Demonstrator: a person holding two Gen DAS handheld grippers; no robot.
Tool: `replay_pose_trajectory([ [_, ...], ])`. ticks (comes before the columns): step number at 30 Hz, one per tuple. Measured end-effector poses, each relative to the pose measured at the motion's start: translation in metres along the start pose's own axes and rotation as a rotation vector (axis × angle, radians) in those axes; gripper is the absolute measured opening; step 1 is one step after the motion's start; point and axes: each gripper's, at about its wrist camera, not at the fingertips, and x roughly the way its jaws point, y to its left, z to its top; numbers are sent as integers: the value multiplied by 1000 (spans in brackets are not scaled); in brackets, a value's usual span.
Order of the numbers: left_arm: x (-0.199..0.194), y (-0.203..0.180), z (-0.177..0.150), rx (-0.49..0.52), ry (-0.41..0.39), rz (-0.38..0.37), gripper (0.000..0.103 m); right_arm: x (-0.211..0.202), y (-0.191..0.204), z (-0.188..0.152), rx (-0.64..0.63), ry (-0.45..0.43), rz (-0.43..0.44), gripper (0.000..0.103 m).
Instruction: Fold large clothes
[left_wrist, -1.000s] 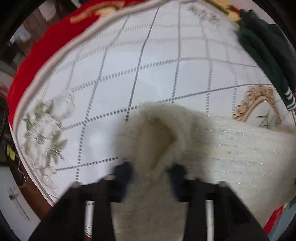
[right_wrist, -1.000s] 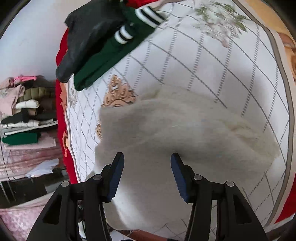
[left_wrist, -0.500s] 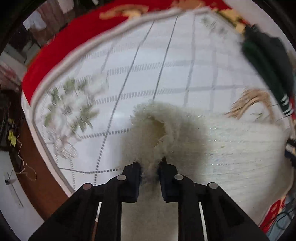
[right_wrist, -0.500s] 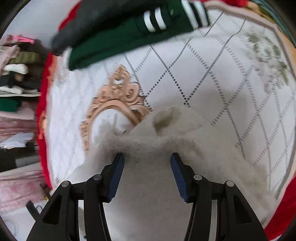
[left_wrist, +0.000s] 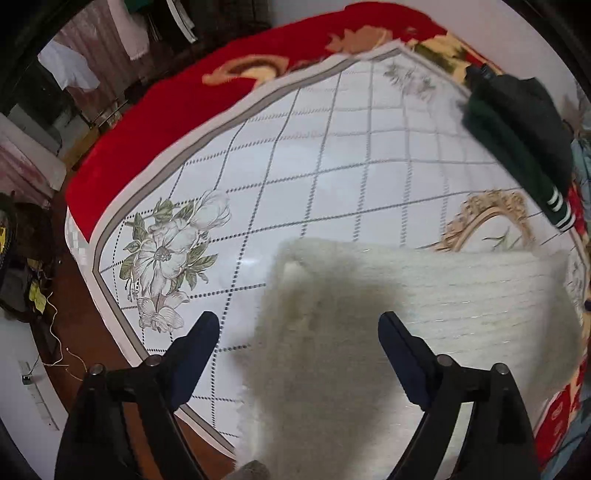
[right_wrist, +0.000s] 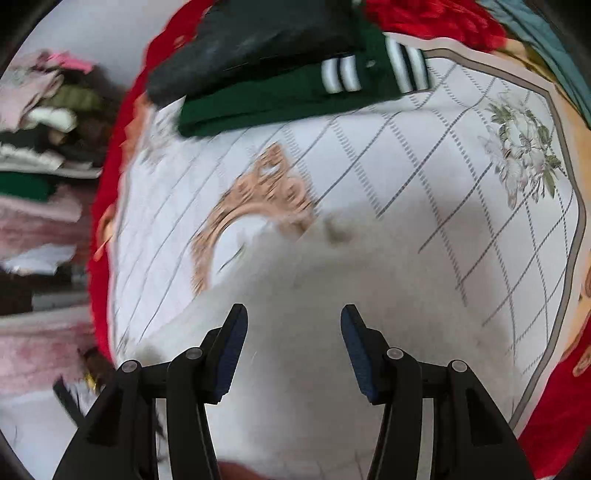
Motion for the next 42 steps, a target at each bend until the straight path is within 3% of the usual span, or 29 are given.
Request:
replay_pose_trajectory([
  [4,-1,-35,1,20,7,-49,88,51,3,-25,-22,161,-24,54],
  [7,12,-71,-2,40,23,-99,88,119,-12,-37,7,296,-99,39],
  [9,20,-99,-15,72,58,-150,88,146,-19,-37,14,301,-108,40],
  [13,31,-140,-32,127,93,-179,88,147,-9,-27,-14,380,-139,39],
  [16,40,-160,-34,170,88,-133,88,113,-4,-30,-38,336,-72,41],
  [20,61,-164,-21,157,58,-55,88,72,5,-24,-31,199,65,41],
  [22,74,-162,-16,141,61,-56,92,87,6,-12,-29,174,34,41],
  [25,97,-164,-14,159,77,-76,95,146,-6,-3,8,236,-18,39],
  [28,93,-161,-11,152,78,-72,98,143,6,5,-1,282,-66,39],
  [32,57,-133,-23,62,64,-70,98,111,21,2,-55,268,-30,42],
  [34,29,-100,-44,-41,54,-89,98,84,22,-19,-69,254,56,42],
  [36,9,-64,-73,-171,78,-116,98,73,17,-41,-75,267,100,42],
  [38,2,-23,-113,-346,153,-152,98,67,11,-65,-73,276,102,42],
  [42,27,28,-173,-687,267,-308,95,69,-14,-98,-23,268,82,42],
])
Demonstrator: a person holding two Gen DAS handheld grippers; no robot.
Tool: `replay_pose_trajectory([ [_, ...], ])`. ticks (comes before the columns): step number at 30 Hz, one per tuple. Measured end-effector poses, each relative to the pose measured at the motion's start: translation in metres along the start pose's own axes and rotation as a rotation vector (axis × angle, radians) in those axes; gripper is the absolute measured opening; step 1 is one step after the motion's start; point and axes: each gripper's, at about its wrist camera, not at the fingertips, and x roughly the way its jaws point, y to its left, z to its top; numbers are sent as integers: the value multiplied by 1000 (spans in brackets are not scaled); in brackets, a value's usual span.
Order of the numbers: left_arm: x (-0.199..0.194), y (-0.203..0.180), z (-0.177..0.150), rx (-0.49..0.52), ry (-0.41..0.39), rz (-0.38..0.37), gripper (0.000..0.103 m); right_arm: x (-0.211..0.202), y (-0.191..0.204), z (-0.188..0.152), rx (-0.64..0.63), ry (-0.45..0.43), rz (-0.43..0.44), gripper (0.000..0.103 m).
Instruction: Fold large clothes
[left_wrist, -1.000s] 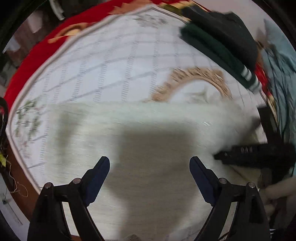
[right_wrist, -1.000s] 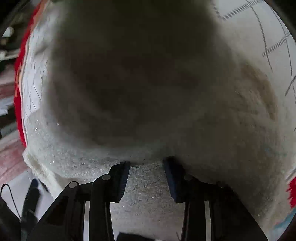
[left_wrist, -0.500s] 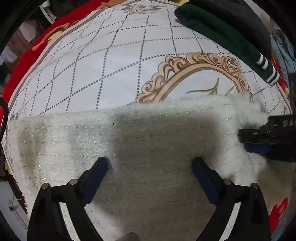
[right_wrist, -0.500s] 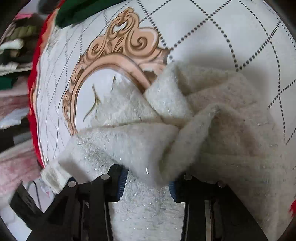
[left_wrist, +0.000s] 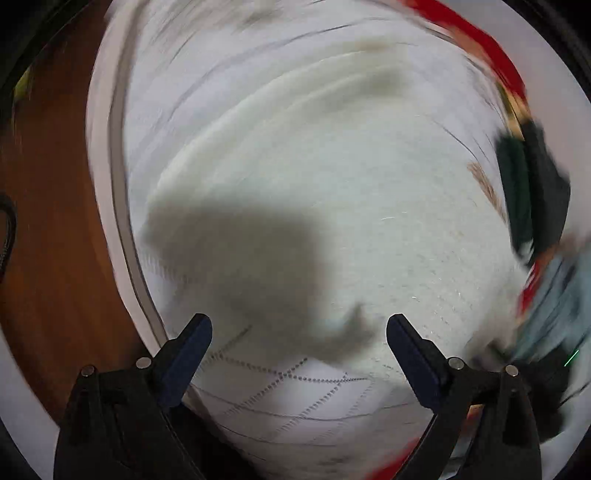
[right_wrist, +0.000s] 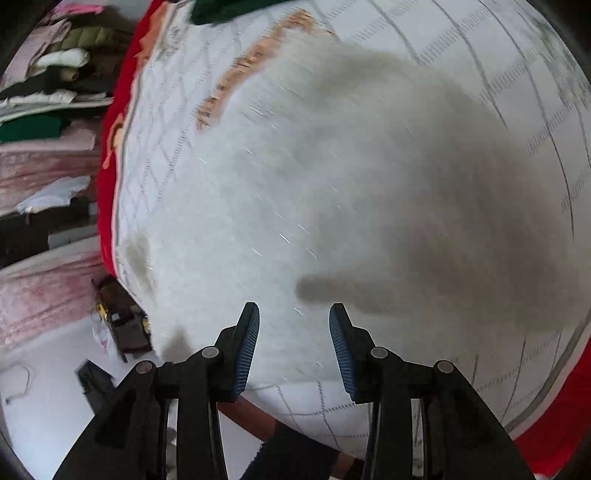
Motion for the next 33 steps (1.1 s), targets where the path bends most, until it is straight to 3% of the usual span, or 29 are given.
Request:
replay_pose_trajectory([
  [3,12,27,8,-115,-55,-78,93,17,-28,-2,69,23,23,42],
  [7,17,22,28,-117,-181,-34,49,32,-26,1,60,20,6,42],
  [10,-3,-8,39,19,-332,26,21,29,-20,1,32,25,-11,42],
  [13,-23,-23,60,101,-415,-28,19,21,-6,4,-13,21,-24,42],
  [18,-25,5,89,71,-391,-127,19,20,25,18,-62,8,-5,42],
  [21,-3,13,94,52,-325,-175,29,32,36,32,-99,-3,-77,42],
  [23,6,11,92,21,-288,-233,37,63,35,44,-89,53,-166,41],
  [26,18,5,91,15,-284,-317,58,86,27,58,-34,86,-209,41],
  [28,21,-6,93,46,-293,-311,72,86,33,63,-33,130,-255,41],
  [32,25,-25,98,70,-338,-249,73,65,37,56,-102,142,-197,44],
  [33,25,-29,99,78,-356,-221,50,54,37,51,-124,130,-163,44],
])
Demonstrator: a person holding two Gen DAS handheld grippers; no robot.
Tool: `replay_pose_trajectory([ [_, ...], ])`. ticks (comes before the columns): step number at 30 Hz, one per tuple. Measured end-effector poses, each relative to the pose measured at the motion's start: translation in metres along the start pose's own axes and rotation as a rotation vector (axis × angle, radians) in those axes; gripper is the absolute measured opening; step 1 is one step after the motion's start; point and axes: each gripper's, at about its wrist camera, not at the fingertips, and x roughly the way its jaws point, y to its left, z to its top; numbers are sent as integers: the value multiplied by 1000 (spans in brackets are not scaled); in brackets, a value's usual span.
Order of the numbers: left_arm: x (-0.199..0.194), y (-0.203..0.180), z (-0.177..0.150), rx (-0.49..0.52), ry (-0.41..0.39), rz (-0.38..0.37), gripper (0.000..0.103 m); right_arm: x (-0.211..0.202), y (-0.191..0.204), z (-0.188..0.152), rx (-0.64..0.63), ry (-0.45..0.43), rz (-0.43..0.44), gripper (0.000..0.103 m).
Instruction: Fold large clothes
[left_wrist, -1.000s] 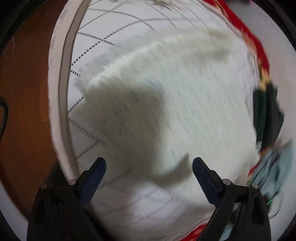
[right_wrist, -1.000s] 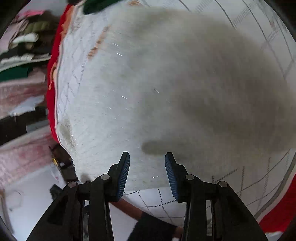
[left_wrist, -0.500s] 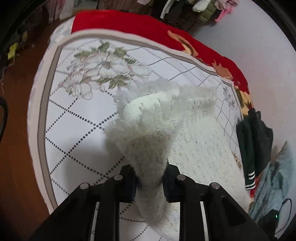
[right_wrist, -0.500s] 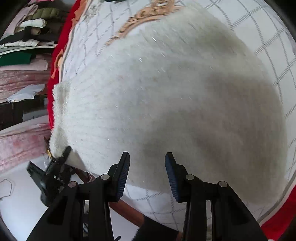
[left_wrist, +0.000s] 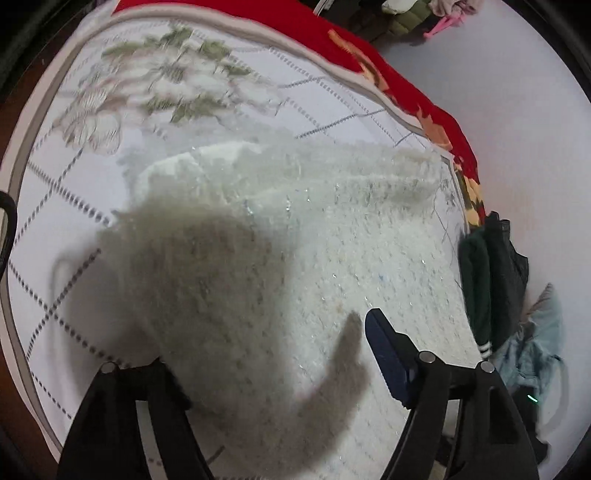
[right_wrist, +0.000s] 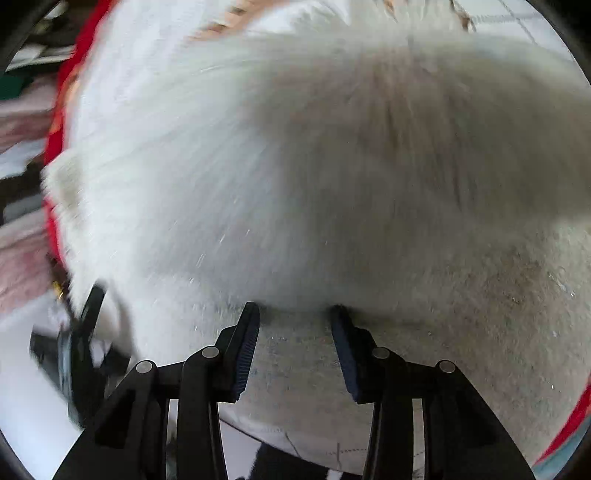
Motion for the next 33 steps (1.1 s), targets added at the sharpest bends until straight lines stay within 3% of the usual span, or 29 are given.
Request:
replay_pose_trajectory([
  [1,2,-5,2,23,-15,47,21,-11,-3,-8,-12,-17,31,44],
  [4,-6,-11,10,59,-46,72,18,-48,-24,-36,0,-102,52,45],
  [7,-30,-22,18,130,-114,95,16,-83,-63,-71,60,-199,-46,62],
  [8,-38,-27,21,156,-135,103,16,-86,-78,-80,82,-215,-71,63],
  [12,-75,-59,26,308,-224,126,16,-56,-122,-94,186,-157,-25,63],
  [14,-94,-82,21,418,-270,131,15,-39,-131,-95,216,-141,-7,63],
  [16,-113,-108,7,559,-310,127,15,-28,-141,-99,261,-144,69,62],
  [19,-128,-151,-30,799,-328,72,15,-13,-149,-103,296,-123,155,57],
  [23,-130,-192,-115,1194,-280,-50,15,-5,-157,-105,291,-118,174,57],
  [26,-122,-195,-180,1435,-191,-147,15,-3,-157,-104,291,-113,198,57],
  [29,-102,-184,-226,1580,-59,-200,15,4,-155,-104,280,-106,233,57],
  [31,-81,-167,-250,1647,26,-189,15,2,-169,-107,280,-93,266,56],
  [33,-68,-156,-257,1676,50,-177,15,2,-169,-93,291,-75,304,56],
])
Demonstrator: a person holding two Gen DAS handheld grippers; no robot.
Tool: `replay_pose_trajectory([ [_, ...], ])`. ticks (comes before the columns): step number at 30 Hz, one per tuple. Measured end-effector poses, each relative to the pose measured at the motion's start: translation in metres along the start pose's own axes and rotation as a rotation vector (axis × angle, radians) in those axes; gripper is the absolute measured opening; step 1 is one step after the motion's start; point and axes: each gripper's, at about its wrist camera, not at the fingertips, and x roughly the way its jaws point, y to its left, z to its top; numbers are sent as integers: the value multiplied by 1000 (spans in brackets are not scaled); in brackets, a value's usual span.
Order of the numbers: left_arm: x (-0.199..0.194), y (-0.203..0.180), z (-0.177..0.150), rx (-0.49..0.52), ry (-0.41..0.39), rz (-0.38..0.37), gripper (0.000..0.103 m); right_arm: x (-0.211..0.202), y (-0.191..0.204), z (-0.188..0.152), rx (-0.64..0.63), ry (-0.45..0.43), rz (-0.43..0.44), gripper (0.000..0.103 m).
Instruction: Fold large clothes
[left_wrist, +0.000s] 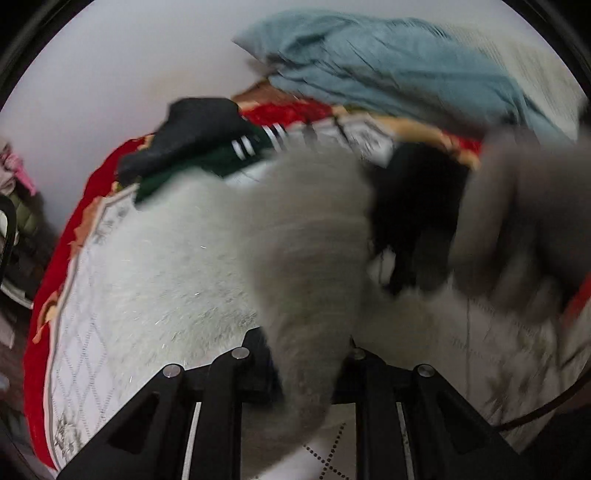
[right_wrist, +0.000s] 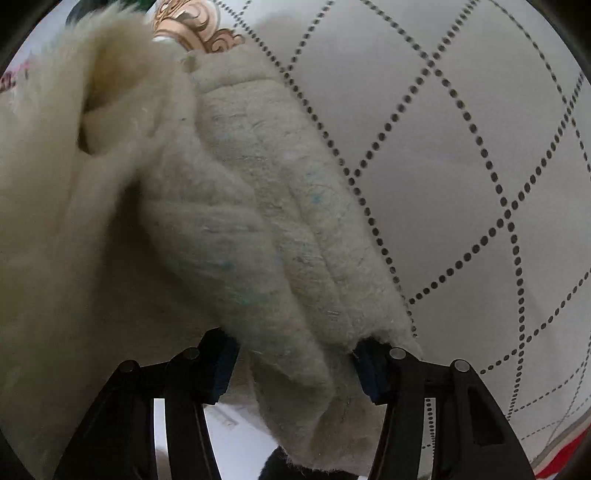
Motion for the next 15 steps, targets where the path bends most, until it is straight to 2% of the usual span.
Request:
replay_pose_trajectory([
  [3,8,7,-10,-3,46,2,16,-14,-13,-2,-2,16,12,54],
  [5,6,12,-13,-4,68,22,17,-30,-18,-7,7,6,13,60],
  [7,-3,17,-13,-9,72,36,18,-49,-22,-12,23,-36,20,62],
  [9,-8,18,-13,-9,63,50,19,-83,-25,-22,36,-118,21,63],
  [11,-9,11,-16,6,55,65,19,-110,-20,-29,32,-181,129,64],
  [13,-7,5,-22,32,55,74,19,-121,-8,-27,11,-179,258,67],
  [15,1,3,-26,61,57,89,19,-114,12,-20,-38,-151,286,68],
])
